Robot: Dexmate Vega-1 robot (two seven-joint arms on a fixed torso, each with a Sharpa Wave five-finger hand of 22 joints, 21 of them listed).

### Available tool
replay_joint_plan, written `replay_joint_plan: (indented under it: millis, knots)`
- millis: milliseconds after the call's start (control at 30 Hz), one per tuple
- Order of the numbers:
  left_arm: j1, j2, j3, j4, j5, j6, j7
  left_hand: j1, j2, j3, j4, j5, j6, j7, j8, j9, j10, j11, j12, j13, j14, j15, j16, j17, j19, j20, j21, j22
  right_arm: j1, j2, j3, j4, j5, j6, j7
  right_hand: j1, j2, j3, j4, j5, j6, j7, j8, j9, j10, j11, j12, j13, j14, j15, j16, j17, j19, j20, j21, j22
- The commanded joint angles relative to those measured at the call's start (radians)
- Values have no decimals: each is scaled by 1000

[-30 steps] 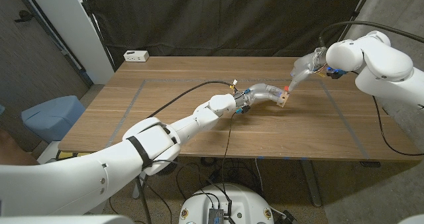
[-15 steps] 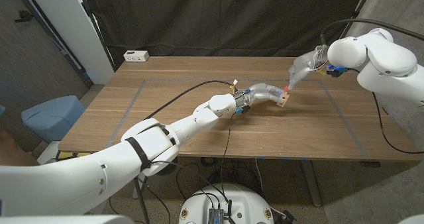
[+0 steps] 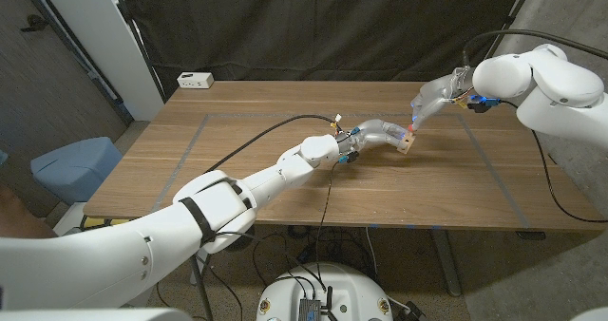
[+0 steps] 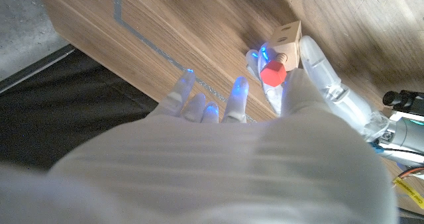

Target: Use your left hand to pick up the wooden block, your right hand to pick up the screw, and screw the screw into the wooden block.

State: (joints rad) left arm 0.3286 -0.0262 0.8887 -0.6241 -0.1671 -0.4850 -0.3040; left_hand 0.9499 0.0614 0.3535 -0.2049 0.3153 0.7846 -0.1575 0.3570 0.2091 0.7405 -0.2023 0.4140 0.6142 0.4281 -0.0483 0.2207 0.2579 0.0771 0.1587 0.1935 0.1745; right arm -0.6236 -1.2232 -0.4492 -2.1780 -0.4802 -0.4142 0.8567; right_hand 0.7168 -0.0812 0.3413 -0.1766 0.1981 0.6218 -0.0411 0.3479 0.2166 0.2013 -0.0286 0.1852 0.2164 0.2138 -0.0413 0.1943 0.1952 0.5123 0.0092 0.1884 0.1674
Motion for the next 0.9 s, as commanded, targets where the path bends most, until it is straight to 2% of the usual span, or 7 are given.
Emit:
replay_joint_plan:
  millis: [33,367,900]
  knots:
    - [6,6,5,-19,11,6,18,-31,47,46,45,3,58,20,8,10,13,1,6,3,9,-54,5,3,3,-2,8,6,-3,-17,-11,4,53,-8,-41,21,-1,10,-2,-4,15,2,10,3,-3,3,6,3,1,-27,5,3,3,-2,1,4]
    - [14,15,5,-45,12,21,24,-32,48,46,47,3,59,20,8,10,15,0,7,4,8,-55,4,3,3,-1,8,6,-13,-33,-13,2,72,-12,-69,50,2,27,-2,-5,50,2,26,8,5,-4,11,3,5,-32,9,5,4,-3,2,3]
    - [13,13,6,-42,11,23,24,-36,48,47,50,4,59,21,8,10,12,0,7,4,8,-54,3,1,3,-2,7,6,-37,-49,-8,-7,85,-16,-122,78,4,50,5,-8,123,-8,61,14,34,-18,22,4,29,-43,21,10,16,-13,6,4]
